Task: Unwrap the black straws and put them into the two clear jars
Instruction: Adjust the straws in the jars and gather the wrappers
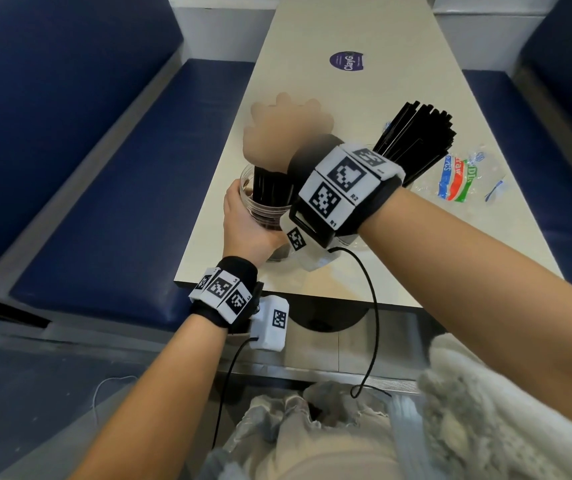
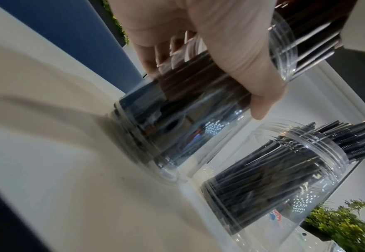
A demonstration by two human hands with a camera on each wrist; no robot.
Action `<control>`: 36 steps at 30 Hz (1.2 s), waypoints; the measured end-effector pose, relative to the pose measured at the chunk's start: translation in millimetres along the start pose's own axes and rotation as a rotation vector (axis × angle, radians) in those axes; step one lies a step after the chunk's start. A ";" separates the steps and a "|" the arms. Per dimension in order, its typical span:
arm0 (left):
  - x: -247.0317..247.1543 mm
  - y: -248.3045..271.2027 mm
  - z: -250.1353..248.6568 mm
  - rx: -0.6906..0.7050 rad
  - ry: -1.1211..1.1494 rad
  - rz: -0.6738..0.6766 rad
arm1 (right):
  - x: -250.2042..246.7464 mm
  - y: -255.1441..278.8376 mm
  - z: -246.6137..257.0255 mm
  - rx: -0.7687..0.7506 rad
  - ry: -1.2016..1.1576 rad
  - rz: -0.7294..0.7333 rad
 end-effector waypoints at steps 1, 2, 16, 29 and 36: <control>0.3 -0.2 -0.8 0.009 -0.006 0.005 | -0.3 0.3 -2.3 0.011 -0.002 -0.031; 0.9 -0.4 -1.5 0.020 -0.008 0.010 | -1.5 0.8 -4.7 0.024 -0.003 -0.059; -4.1 6.8 -7.1 0.154 -0.023 -0.037 | -14.5 11.0 -25.9 0.051 -0.343 -0.053; -4.9 1.8 -11.5 0.118 -0.073 -0.023 | -11.0 8.5 -29.3 -0.187 -0.247 -0.035; -2.7 2.5 -10.9 0.100 -0.092 -0.009 | -3.6 20.7 -28.4 -0.057 -0.166 -0.065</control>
Point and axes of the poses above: each hand's wrist, its own y-axis away from the middle knuckle, its own x-axis out of the palm, z = x × y, the point moved 3 cm from there along -y, towards the middle knuckle, and after that the axes turned 6 degrees about -x, right-handed, at the moved point
